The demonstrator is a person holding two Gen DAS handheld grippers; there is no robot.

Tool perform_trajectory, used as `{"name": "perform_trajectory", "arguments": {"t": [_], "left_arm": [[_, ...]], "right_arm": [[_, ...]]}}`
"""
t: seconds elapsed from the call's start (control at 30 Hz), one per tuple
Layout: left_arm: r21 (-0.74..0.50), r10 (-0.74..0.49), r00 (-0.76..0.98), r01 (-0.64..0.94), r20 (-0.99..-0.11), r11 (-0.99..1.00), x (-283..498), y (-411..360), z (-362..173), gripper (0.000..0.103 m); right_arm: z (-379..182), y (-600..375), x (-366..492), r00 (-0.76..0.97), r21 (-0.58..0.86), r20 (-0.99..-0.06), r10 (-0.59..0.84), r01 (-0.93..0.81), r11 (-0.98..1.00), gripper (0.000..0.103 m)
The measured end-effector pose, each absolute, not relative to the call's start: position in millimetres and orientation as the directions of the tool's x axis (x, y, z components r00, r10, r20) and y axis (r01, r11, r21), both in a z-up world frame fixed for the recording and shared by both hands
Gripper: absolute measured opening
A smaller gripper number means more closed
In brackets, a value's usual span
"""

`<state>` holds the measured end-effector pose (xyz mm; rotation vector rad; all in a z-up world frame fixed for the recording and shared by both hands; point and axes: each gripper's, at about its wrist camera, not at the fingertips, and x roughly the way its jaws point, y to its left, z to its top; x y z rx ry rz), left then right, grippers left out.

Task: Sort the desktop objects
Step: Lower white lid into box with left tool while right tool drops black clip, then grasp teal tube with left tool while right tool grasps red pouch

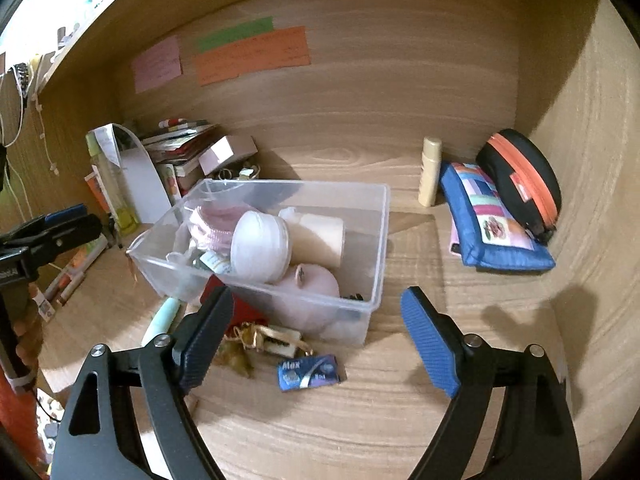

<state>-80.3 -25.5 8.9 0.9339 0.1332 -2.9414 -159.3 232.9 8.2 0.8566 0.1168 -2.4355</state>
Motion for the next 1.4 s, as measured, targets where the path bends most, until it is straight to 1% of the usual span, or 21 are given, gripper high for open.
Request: {"name": "perform_trajectory", "arguments": {"t": [0.1, 0.2, 0.33, 0.37, 0.4, 0.47, 0.53, 0.57, 0.6, 0.63, 0.67, 0.7, 0.73, 0.8, 0.9, 1.0, 1.13, 1.2, 1.23, 1.27, 1.4], "left_arm": [[-0.050, -0.040, -0.794, 0.088, -0.607, -0.995, -74.9, -28.8, -3.8, 0.096], [-0.052, -0.030, -0.772, 0.081, -0.634, -0.995, -70.3, -29.6, -19.8, 0.096], [-0.030, -0.022, -0.760, 0.055, -0.650, -0.998, -64.2, -22.4, -37.3, 0.095], [-0.024, -0.019, -0.759, 0.045, -0.651, -0.999, -63.4, -20.0, -40.6, 0.091], [-0.023, -0.009, -0.756, 0.032, -0.655, -0.999, -63.0, -17.3, -44.4, 0.084], [-0.031, 0.018, -0.740, 0.004, -0.672, -1.000, -63.7, -12.8, -51.2, 0.075], [-0.040, 0.044, -0.721, -0.023, -0.692, -0.999, -66.2, -8.2, -58.2, 0.070], [-0.041, 0.052, -0.714, -0.032, -0.699, -0.999, -67.1, -7.1, -60.9, 0.064], [-0.044, 0.061, -0.705, -0.042, -0.707, -0.998, -68.7, -5.7, -63.4, 0.056], [-0.053, 0.075, -0.696, -0.053, -0.714, -0.997, -70.3, -5.1, -65.4, 0.051], [-0.072, 0.101, -0.684, -0.071, -0.723, -0.995, -72.5, -4.9, -67.6, 0.040], [-0.097, 0.133, -0.666, -0.092, -0.734, -0.991, -76.1, -4.7, -69.4, 0.035], [-0.111, 0.150, -0.656, -0.101, -0.739, -0.989, -78.8, -4.6, -70.5, 0.033], [-0.135, 0.175, -0.648, -0.112, -0.741, -0.984, -86.2, -4.5, -71.1, 0.033], [-0.146, 0.179, -0.645, -0.105, -0.743, -0.984, -95.0, -3.7, -70.7, 0.033], [-0.109, 0.124, -0.646, -0.063, -0.753, -0.992, -102.5, -6.5, -73.6, 0.033], [-0.067, 0.094, -0.626, -0.067, -0.774, -0.996, -104.7, -10.9, -83.3, 0.033], [-0.093, 0.119, -0.607, -0.073, -0.786, -0.993, -106.3, -14.2, -91.1, 0.034], [-0.097, 0.123, -0.591, -0.075, -0.797, -0.992, -107.9, -14.4, -95.2, 0.034], [-0.081, 0.108, -0.605, -0.072, -0.789, -0.994, -107.4, -14.3, -94.7, 0.034], [-0.065, 0.112, -0.605, -0.099, -0.788, -0.993, -109.2, -9.2, -95.9, 0.034]], "right_arm": [[4.3, 237.7, -155.0, -0.648, 0.091, -0.609, -0.457, 0.516, -0.852, 0.084], [-3.1, 241.2, -153.3, -0.642, 0.086, -0.626, -0.443, 0.508, -0.857, 0.084], [-16.4, 241.7, -155.6, -0.614, 0.099, -0.660, -0.434, 0.502, -0.859, 0.084], [-19.8, 240.6, -156.1, -0.604, 0.104, -0.667, -0.436, 0.503, -0.858, 0.084], [-23.4, 238.0, -156.8, -0.593, 0.109, -0.676, -0.438, 0.506, -0.855, 0.084], [-30.2, 231.2, -157.0, -0.575, 0.103, -0.692, -0.436, 0.518, -0.849, 0.084], [-35.0, 226.2, -155.8, -0.567, 0.095, -0.700, -0.435, 0.530, -0.843, 0.084], [-37.9, 223.4, -155.2, -0.563, 0.088, -0.704, -0.432, 0.535, -0.840, 0.084], [-40.6, 221.2, -154.8, -0.561, 0.081, -0.708, -0.429, 0.539, -0.838, 0.084], [-42.7, 220.1, -154.4, -0.559, 0.077, -0.710, -0.428, 0.542, -0.837, 0.084], [-44.7, 218.8, -153.8, -0.556, 0.076, -0.711, -0.431, 0.549, -0.833, 0.084], [-45.7, 218.3, -152.9, -0.550, 0.077, -0.710, -0.440, 0.560, -0.825, 0.084], [-45.6, 217.8, -152.4, -0.548, 0.078, -0.708, -0.446, 0.567, -0.820, 0.084], [-43.9, 216.1, -150.6, -0.551, 0.077, -0.699, -0.457, 0.576, -0.814, 0.084], [-39.9, 212.1, -149.4, -0.552, 0.082, -0.686, -0.474, 0.589, -0.804, 0.083], [-36.5, 205.6, -148.2, -0.553, 0.079, -0.678, -0.485, 0.601, -0.796, 0.083], [-34.7, 195.3, -147.3, -0.547, 0.074, -0.673, -0.498, 0.620, -0.781, 0.082], [-34.5, 188.5, -145.7, -0.534, 0.069, -0.670, -0.515, 0.647, -0.760, 0.074], [-34.6, 184.6, -144.7, -0.533, 0.060, -0.669, -0.518, 0.656, -0.752, 0.068], [-34.7, 179.0, -144.5, -0.536, 0.043, -0.670, -0.514, 0.663, -0.748, 0.066], [-36.0, 162.1, -147.2, -0.550, -0.001, -0.672, -0.497, 0.671, -0.741, 0.062]]}}
